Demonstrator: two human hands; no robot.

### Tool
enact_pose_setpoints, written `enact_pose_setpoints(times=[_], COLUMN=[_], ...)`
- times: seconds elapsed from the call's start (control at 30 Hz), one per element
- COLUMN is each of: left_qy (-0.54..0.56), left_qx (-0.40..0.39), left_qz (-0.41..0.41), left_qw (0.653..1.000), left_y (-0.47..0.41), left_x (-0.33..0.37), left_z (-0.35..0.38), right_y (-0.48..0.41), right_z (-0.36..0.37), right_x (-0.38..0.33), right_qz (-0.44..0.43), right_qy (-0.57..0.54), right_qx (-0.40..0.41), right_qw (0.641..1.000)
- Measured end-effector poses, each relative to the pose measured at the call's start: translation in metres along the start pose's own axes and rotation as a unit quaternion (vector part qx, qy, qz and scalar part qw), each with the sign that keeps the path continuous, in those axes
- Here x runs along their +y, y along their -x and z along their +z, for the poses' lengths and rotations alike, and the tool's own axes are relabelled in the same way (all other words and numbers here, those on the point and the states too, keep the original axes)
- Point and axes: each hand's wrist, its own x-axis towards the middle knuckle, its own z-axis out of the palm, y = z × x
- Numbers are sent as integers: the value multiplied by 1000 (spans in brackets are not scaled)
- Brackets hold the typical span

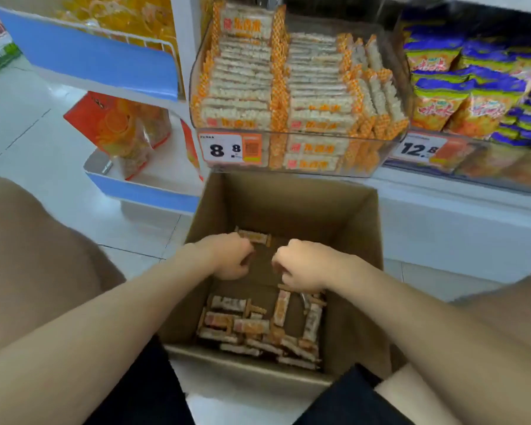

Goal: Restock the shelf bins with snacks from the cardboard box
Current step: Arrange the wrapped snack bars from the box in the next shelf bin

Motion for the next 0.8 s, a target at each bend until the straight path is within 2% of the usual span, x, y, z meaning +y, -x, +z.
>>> enact_pose_setpoints(times=[0.17, 0.27, 0.33, 0.4, 0.47, 0.57, 0.8], left_qy=[100, 100, 85, 34, 0, -26, -83], left_qx=[-120, -232, -310, -347, -351, -339, -258], left_qz=[-70, -106, -113, -87, -57, -41, -17], left_qw=[985, 962, 940, 933, 935, 939, 962], left_y=[-36, -54, -62, -65, -66, -75, -85], left_x=[-7, -19, -27, -27, -19, -14, -20], left_z=[83, 120, 133, 143, 147, 155, 183], right_y=[-43, -66, -79, -89, -97, -107, -120], right_z=[69, 114, 145, 168, 182, 199, 221], right_x=[11, 12, 8, 0, -8, -16, -16], right_qz=[26, 61, 71, 52, 22, 11, -17], right_qy=[-125, -193, -200, -145, -93, -84, 39], right_qx=[-69, -92, -131, -175, -185, -175, -134], right_qw=[989, 975, 969, 972, 978, 981, 990])
